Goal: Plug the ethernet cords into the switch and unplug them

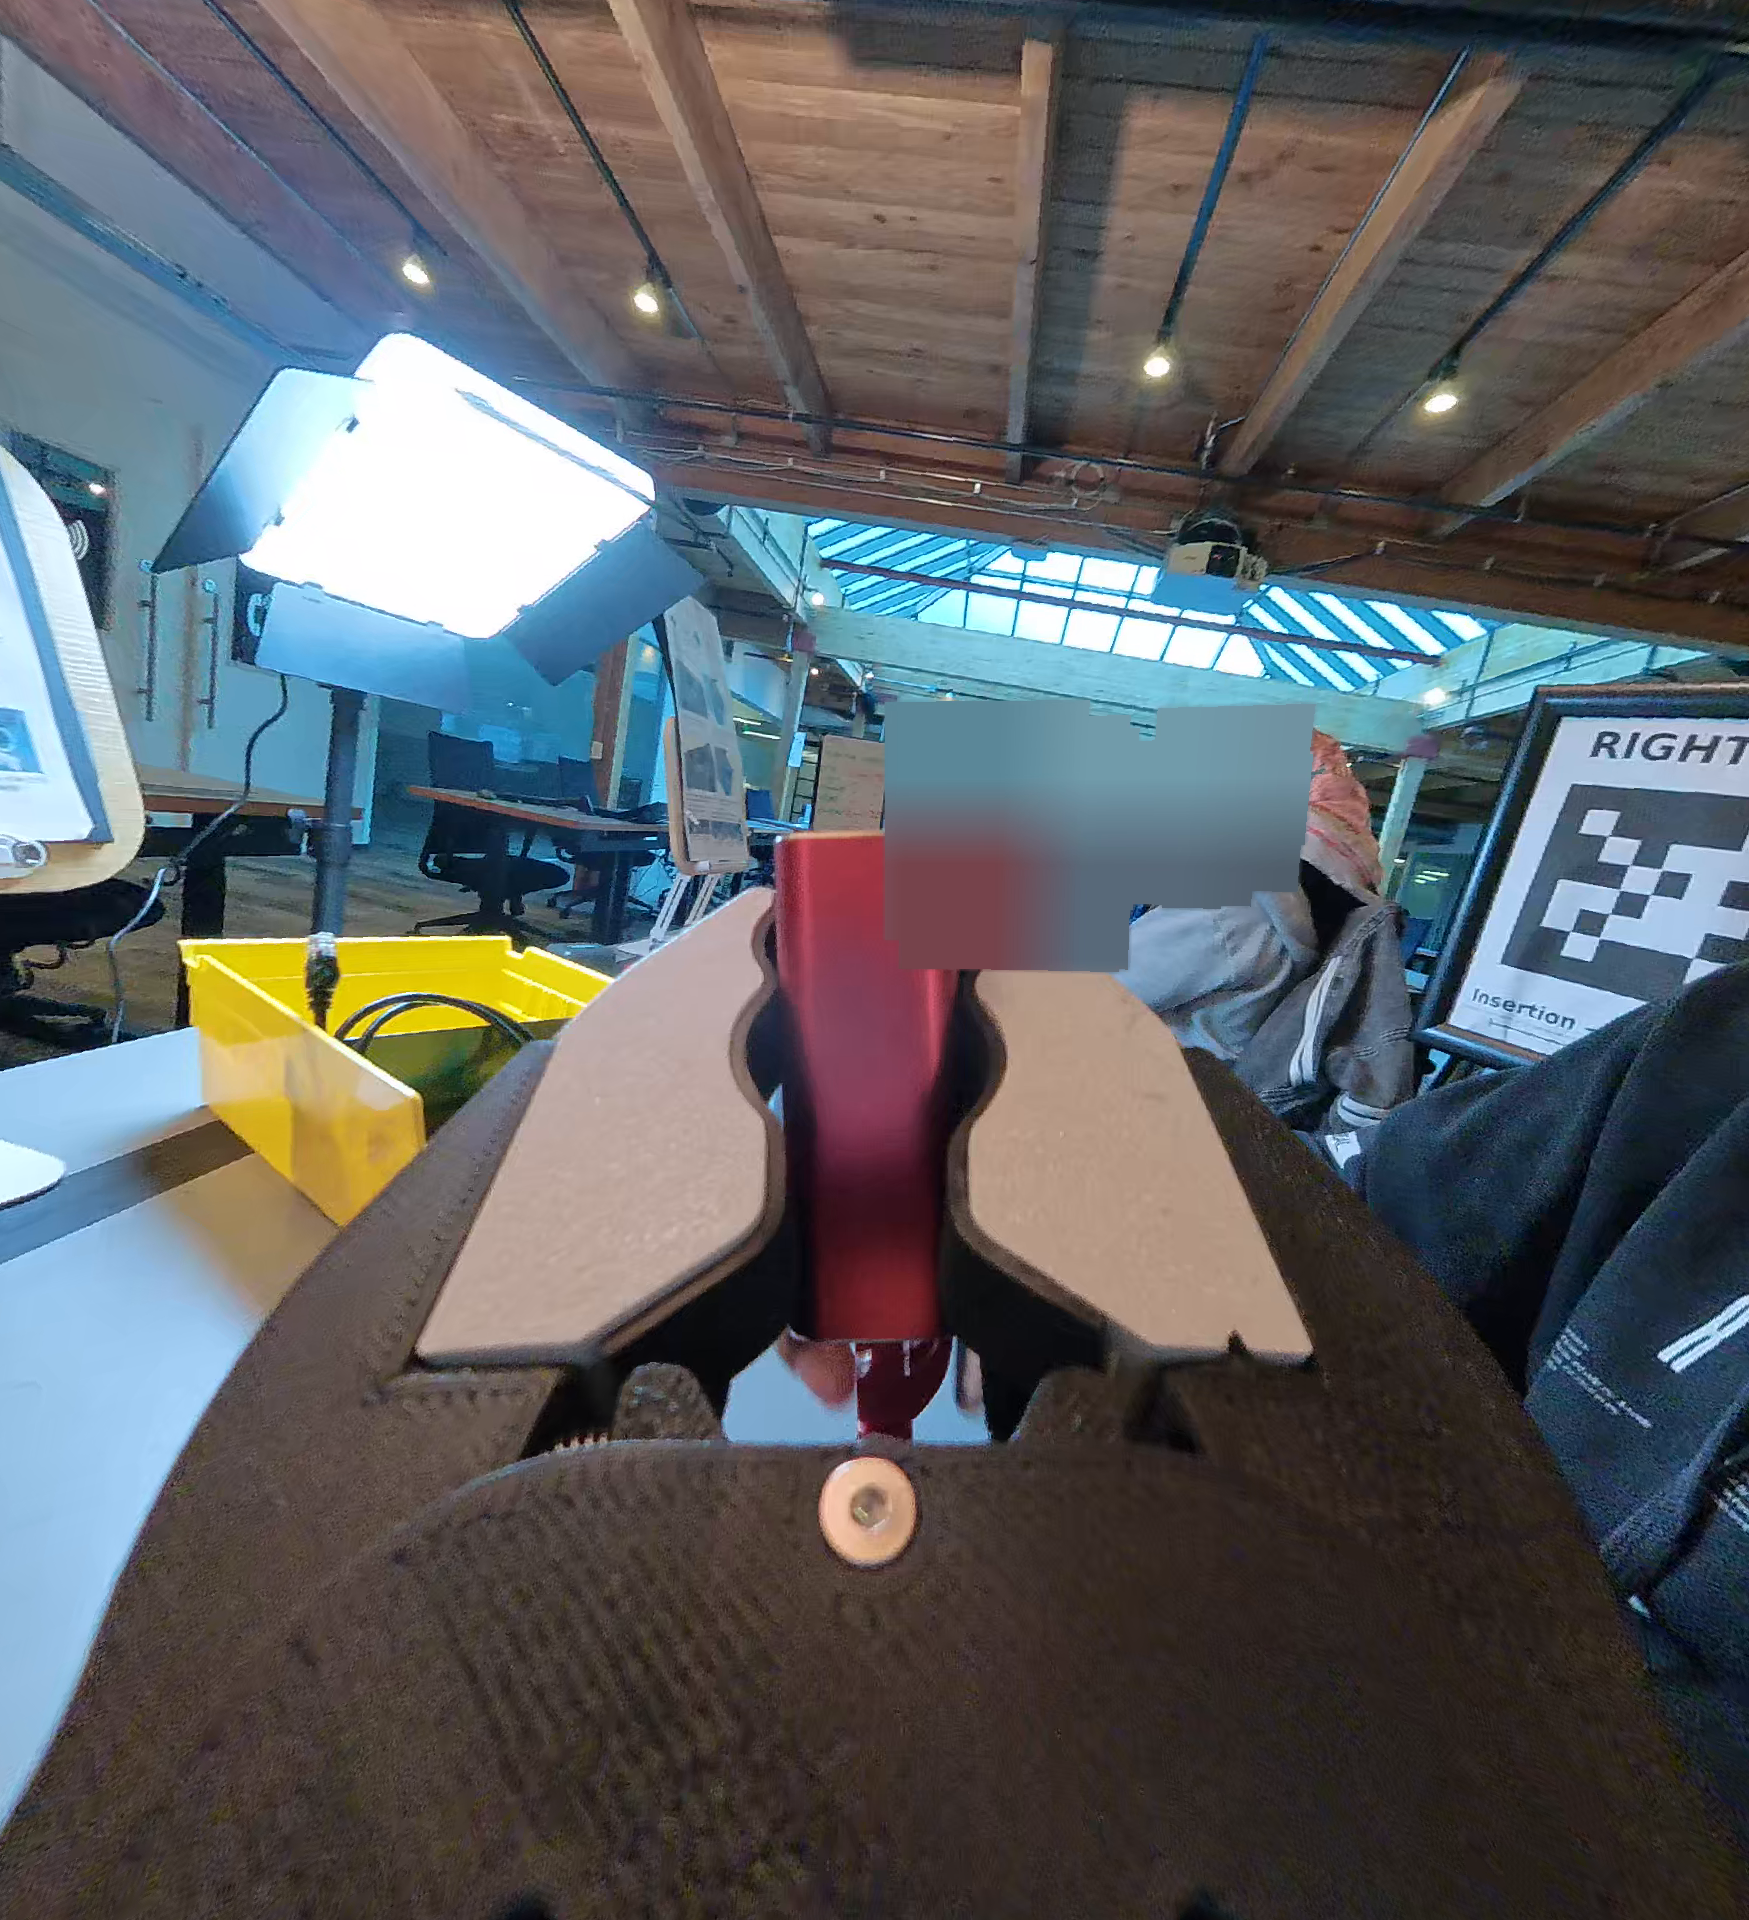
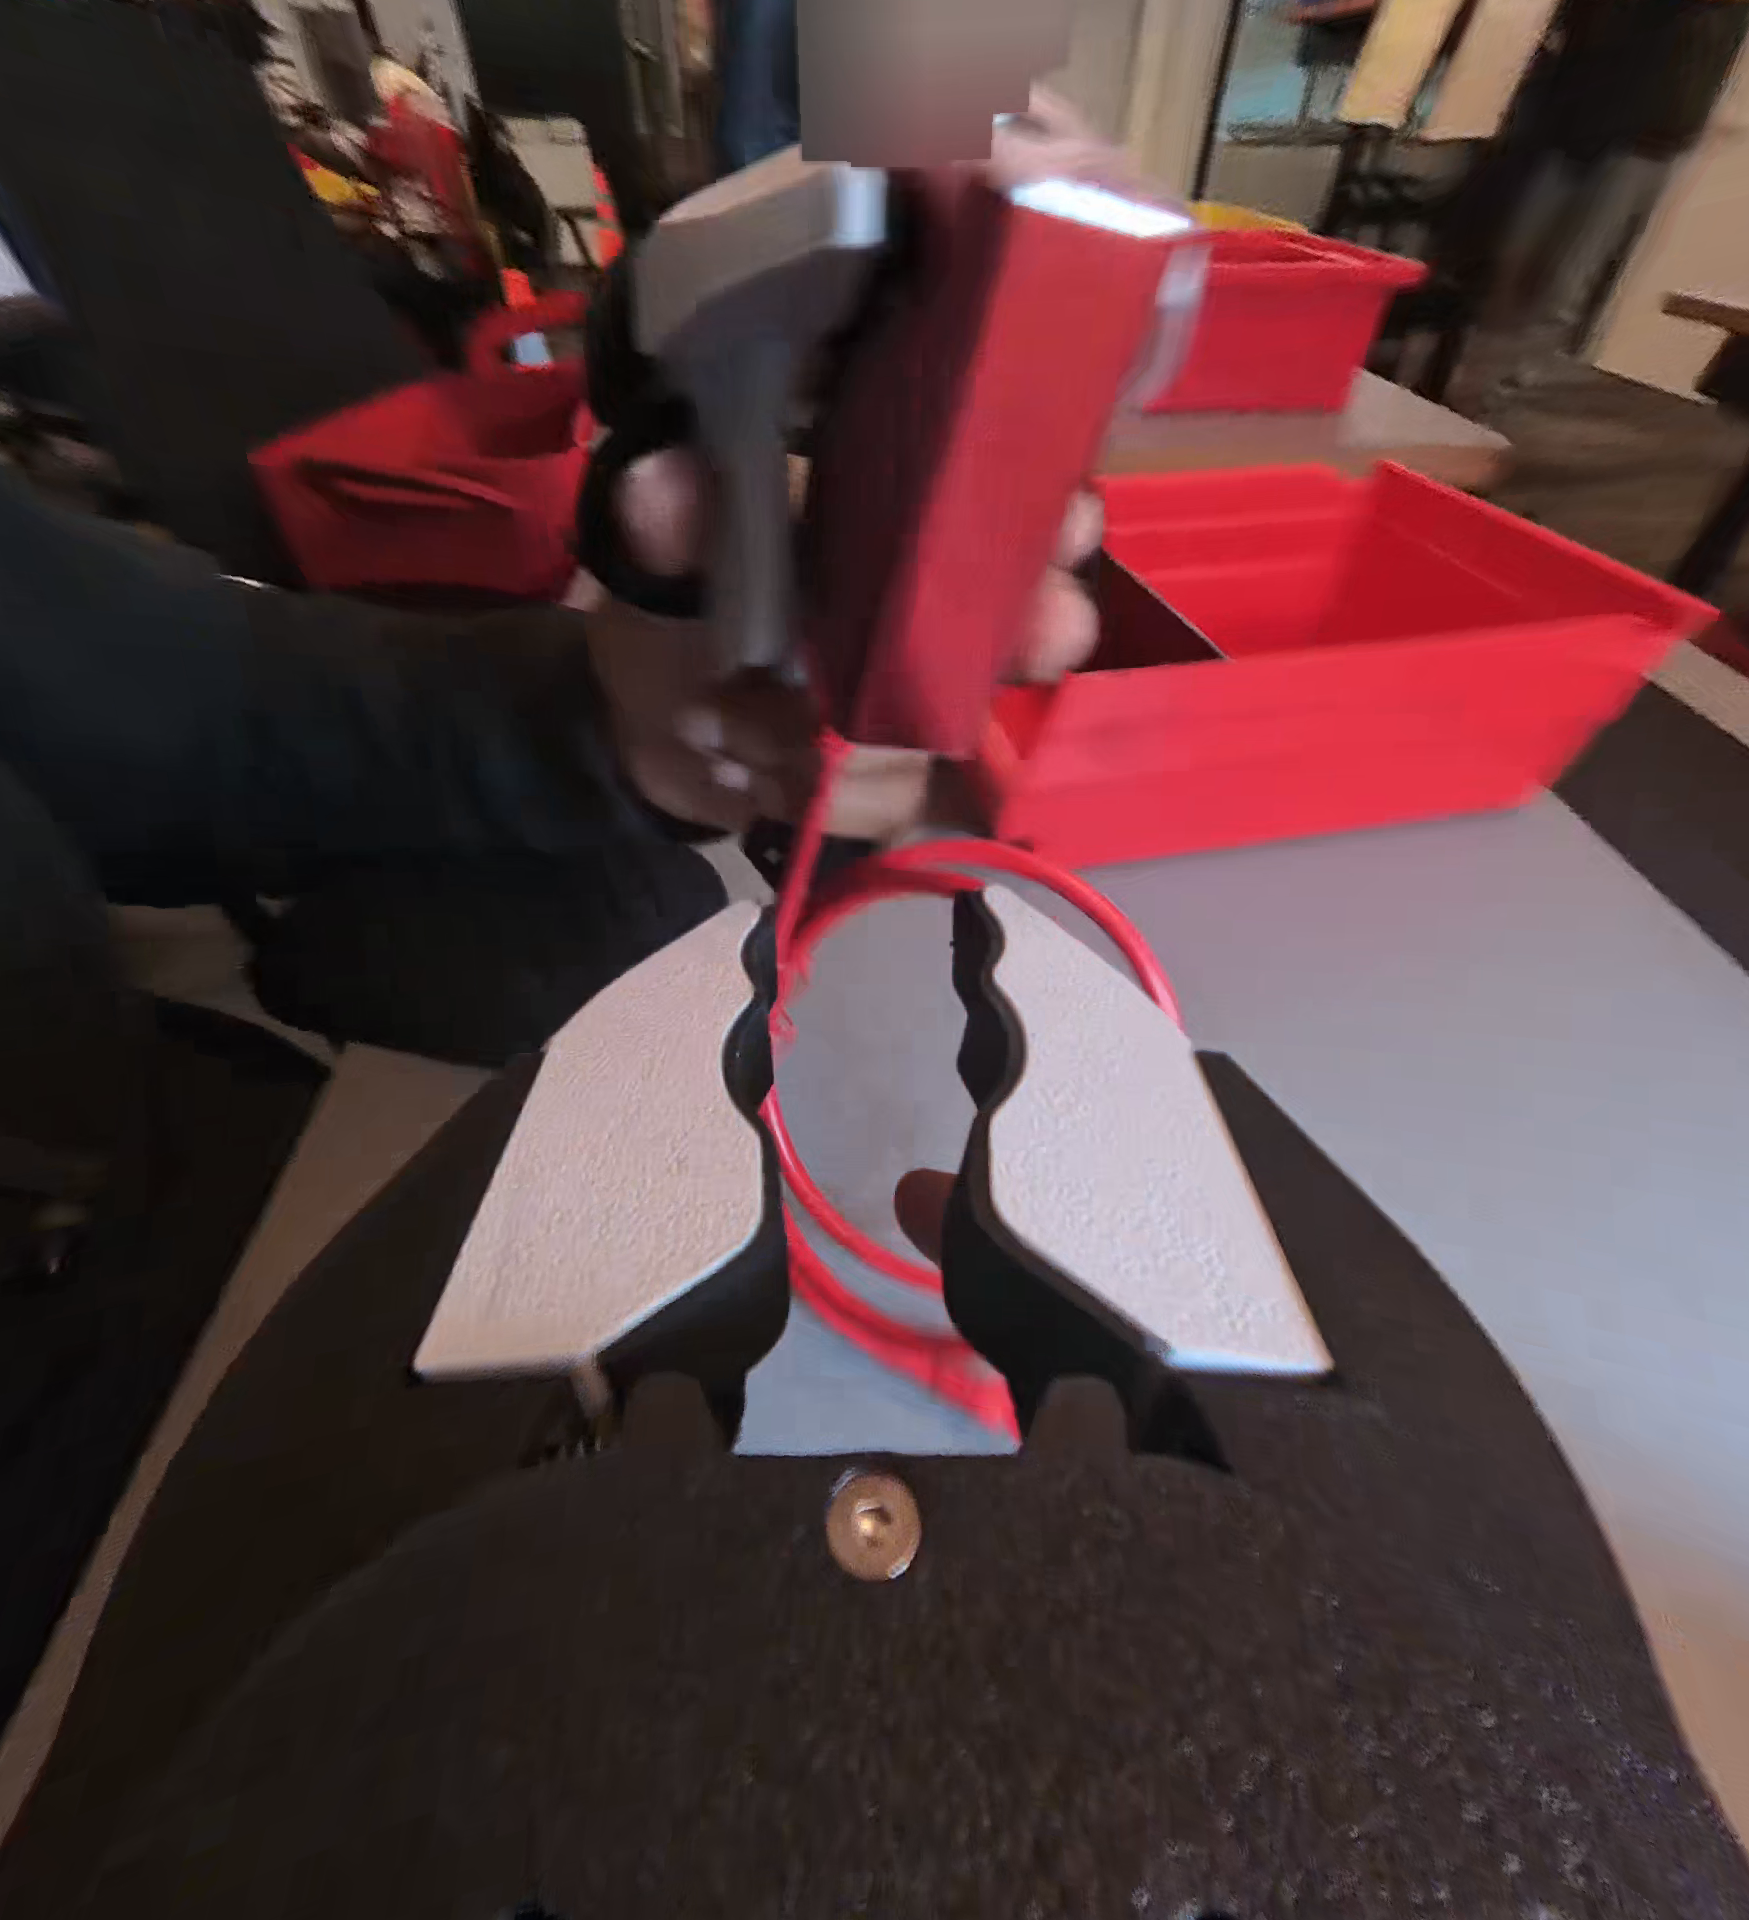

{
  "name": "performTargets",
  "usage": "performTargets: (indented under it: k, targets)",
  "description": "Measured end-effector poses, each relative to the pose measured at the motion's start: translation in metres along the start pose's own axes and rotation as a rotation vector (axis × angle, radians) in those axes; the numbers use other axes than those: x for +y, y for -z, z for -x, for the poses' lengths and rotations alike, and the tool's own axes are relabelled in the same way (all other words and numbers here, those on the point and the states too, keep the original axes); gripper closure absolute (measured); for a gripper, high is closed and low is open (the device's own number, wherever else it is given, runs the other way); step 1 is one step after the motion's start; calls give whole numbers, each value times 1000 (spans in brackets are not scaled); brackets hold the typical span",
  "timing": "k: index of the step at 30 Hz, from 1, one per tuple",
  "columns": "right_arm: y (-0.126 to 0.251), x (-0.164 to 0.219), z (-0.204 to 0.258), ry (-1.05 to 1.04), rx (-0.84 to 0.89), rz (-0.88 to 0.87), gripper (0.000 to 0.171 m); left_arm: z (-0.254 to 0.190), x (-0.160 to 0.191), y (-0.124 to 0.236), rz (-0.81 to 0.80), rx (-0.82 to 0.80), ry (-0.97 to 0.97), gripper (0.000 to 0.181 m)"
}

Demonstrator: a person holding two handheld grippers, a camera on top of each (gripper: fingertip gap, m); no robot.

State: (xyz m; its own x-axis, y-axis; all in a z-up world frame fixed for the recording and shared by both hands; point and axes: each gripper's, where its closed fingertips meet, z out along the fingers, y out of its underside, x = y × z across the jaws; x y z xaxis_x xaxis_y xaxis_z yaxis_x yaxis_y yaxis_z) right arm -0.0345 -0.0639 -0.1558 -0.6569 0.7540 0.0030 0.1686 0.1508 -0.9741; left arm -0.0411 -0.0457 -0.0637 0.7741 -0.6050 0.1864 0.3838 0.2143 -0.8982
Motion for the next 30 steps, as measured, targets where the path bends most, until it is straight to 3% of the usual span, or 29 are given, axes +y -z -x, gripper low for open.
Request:
performTargets:
  k: [5,12,23,29,30]
  targets:
    - [-31,-24,17,-123,-89,-139,149,-4,0,1,-11,10,-4,153]
    - [-35,-11,7,-201,-80,-172,165,1,5,3,-29,33,43,152]
    - [11,-2,-9,-91,18,88,165,5,32,10,206,47,-41,153]
    - [16,-17,-2,-42,-6,-81,163,-8,21,6,137,79,-60,153]
    - [15,-20,0,-35,-13,-114,152,-7,20,6,121,79,-44,153]
